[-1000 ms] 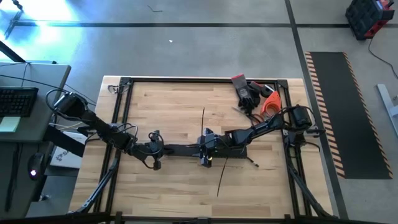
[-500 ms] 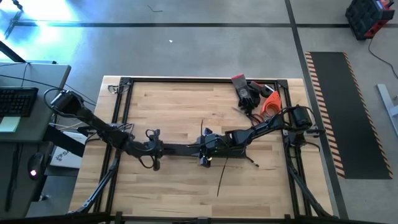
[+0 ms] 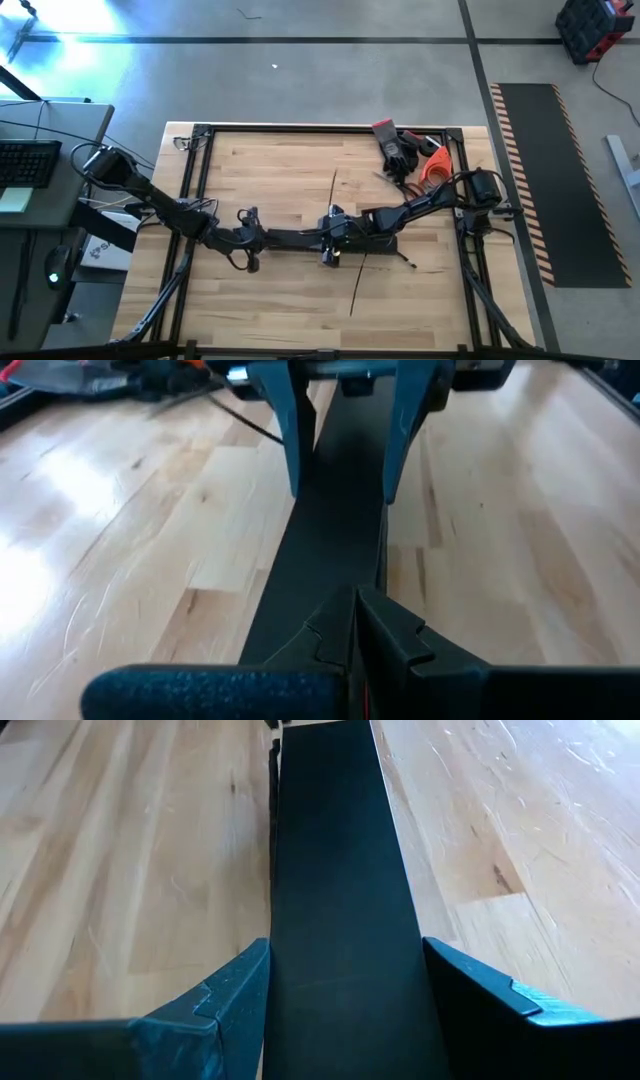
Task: Ziptie cables
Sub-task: Close the black cable duct cover
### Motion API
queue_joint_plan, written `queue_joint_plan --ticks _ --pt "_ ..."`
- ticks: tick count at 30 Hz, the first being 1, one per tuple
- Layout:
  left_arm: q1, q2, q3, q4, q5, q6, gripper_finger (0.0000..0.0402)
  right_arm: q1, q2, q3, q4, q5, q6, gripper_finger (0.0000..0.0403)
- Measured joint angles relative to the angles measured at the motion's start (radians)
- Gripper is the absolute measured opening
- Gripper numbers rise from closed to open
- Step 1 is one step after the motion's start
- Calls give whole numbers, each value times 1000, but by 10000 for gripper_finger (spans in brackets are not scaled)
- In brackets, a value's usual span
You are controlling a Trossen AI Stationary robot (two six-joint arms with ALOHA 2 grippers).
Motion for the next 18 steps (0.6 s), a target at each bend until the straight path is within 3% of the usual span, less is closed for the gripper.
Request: queue_joint_plan --ticks 18 --pt "0 3 0 -3 -1 -9 0 -5 0 46 -97 -20 0 209"
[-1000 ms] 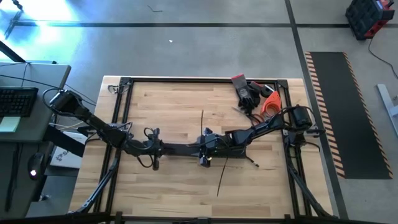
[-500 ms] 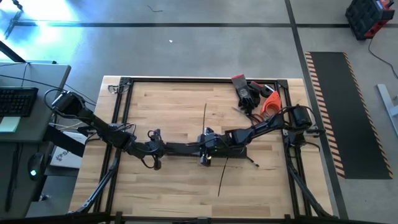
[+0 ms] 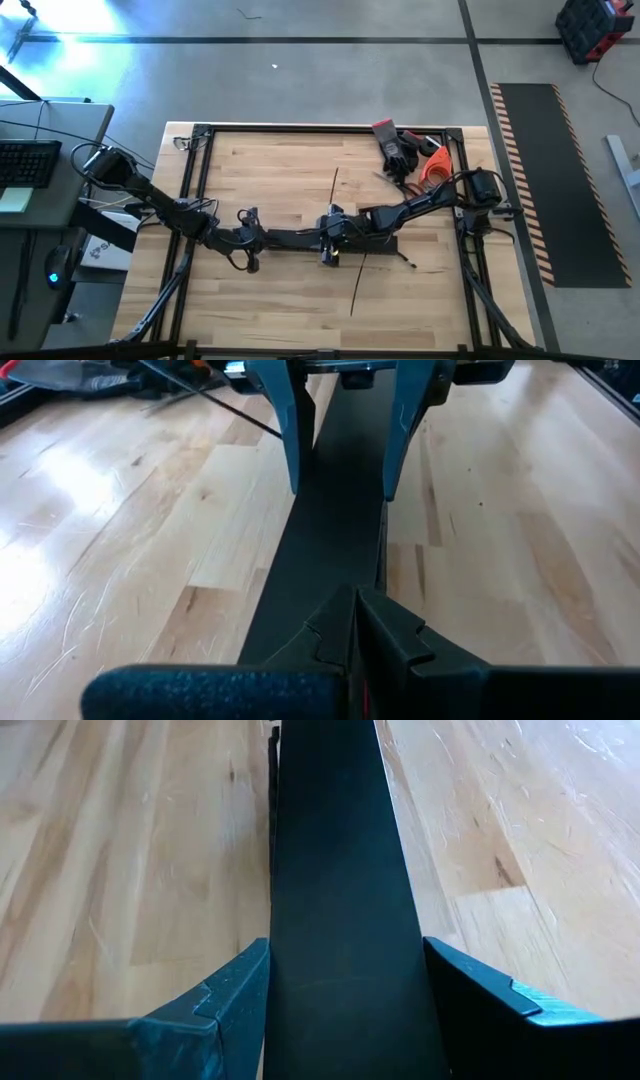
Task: Ziptie cables
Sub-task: Close the black cable duct cover
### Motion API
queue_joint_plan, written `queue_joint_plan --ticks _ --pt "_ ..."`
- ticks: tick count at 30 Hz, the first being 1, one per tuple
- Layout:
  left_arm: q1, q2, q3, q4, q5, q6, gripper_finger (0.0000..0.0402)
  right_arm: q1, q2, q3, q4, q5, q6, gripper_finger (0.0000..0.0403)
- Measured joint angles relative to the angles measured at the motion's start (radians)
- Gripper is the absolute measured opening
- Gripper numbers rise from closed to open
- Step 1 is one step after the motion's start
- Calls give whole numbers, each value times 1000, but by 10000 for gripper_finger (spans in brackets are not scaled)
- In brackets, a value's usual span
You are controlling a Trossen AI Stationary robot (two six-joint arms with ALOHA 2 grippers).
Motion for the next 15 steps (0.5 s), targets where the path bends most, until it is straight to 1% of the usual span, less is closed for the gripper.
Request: queue_joint_plan --ticks 4,11,15 --pt "0 0 0 -6 0 -1 0 0 0 0 16 11 -2 209" --pt "0 0 0 -22 6 -27 0 -1 -17 1 19 -19 4 209" --pt "0 0 0 -23 13 -27 0 -1 -22 18 -9 -39 8 209"
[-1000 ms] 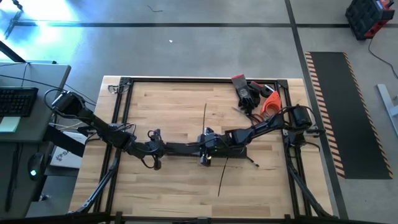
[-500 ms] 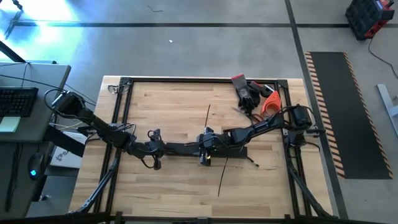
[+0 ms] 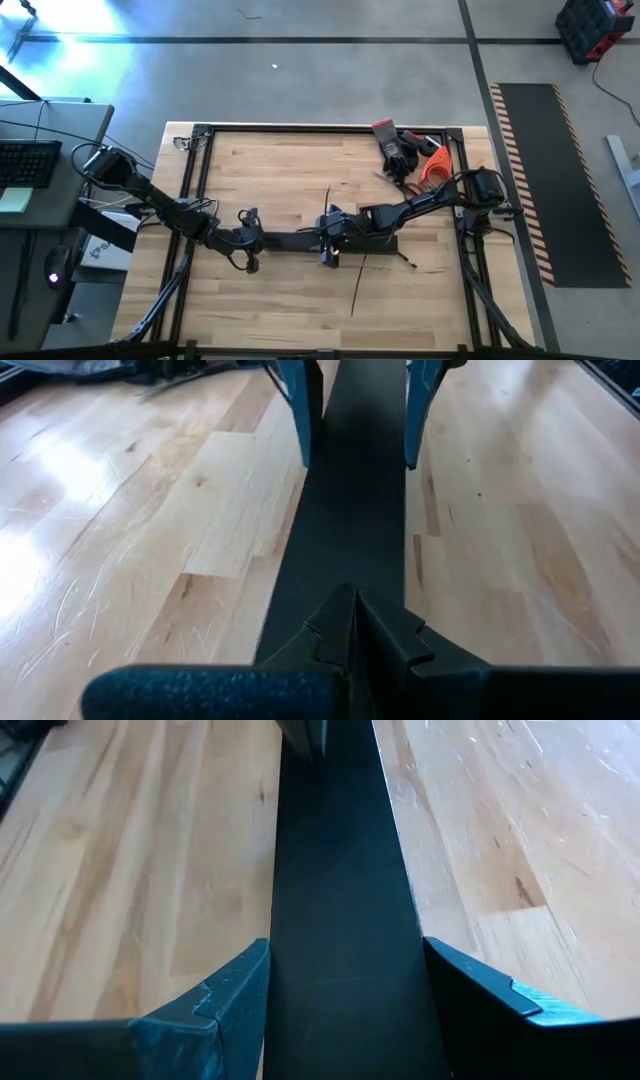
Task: Ziptie cables
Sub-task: Close the black cable duct cover
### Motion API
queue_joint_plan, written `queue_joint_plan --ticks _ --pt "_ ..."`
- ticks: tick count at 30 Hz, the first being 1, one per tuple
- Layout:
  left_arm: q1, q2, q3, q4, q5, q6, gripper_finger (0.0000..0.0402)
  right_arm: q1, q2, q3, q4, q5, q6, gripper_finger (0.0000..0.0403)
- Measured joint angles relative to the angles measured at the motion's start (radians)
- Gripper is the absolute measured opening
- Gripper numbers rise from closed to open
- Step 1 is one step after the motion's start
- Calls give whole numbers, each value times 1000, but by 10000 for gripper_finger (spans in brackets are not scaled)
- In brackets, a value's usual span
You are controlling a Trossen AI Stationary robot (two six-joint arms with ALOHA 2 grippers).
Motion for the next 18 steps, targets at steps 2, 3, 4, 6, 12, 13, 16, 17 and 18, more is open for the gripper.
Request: queue_joint_plan --ticks 2,3,4,6,12,13,16,17,18 --pt "0 0 0 -3 0 0 0 0 0 0 -7 -5 0 209" --pt "0 0 0 -3 0 0 0 0 0 0 -13 -5 0 209" --pt "0 0 0 -3 0 0 0 0 0 0 -23 -4 0 209" --pt "0 0 0 -3 0 0 0 0 0 0 -40 6 0 209" --pt "0 0 0 -3 0 0 0 0 0 0 -47 7 0 209" --pt "0 0 0 -3 1 0 0 0 0 0 -47 6 0 209" --pt "0 0 0 -3 6 0 0 0 0 0 -42 6 0 209" --pt "1 0 0 -3 9 -1 0 0 0 0 -40 5 0 209" --pt "0 3 0 -2 13 -1 0 0 0 0 -40 4 0 209"
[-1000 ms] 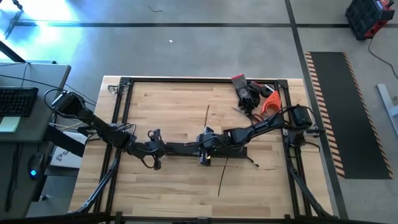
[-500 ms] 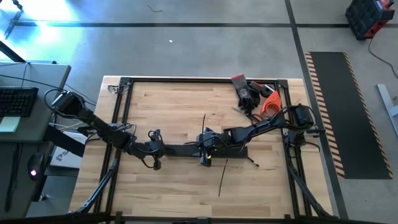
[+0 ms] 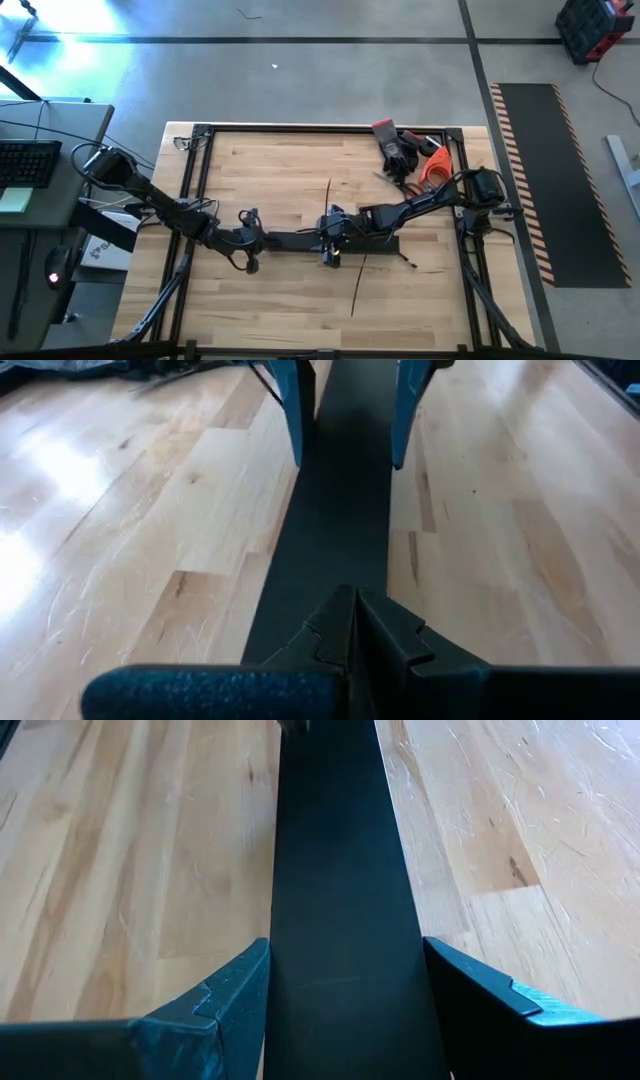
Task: Ziptie cables
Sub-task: Close the black cable duct cover
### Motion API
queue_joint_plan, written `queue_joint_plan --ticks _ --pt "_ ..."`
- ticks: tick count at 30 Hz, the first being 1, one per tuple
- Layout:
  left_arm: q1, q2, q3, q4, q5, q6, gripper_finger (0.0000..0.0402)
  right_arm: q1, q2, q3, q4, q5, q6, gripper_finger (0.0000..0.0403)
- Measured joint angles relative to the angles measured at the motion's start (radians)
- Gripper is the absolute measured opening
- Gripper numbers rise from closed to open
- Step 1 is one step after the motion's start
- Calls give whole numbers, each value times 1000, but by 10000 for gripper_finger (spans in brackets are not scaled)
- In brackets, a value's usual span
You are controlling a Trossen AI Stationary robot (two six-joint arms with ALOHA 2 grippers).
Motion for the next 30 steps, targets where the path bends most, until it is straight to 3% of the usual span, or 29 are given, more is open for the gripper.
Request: queue_joint_plan --ticks 11,25,30 --pt "-1 139 3 32 -19 -71 0 1 0 0 -18 0 2 209" --pt "0 147 2 20 -27 -79 0 15 24 2 -23 33 22 209" --pt "2 137 -6 155 6 -9 0 15 36 3 -21 46 19 209"
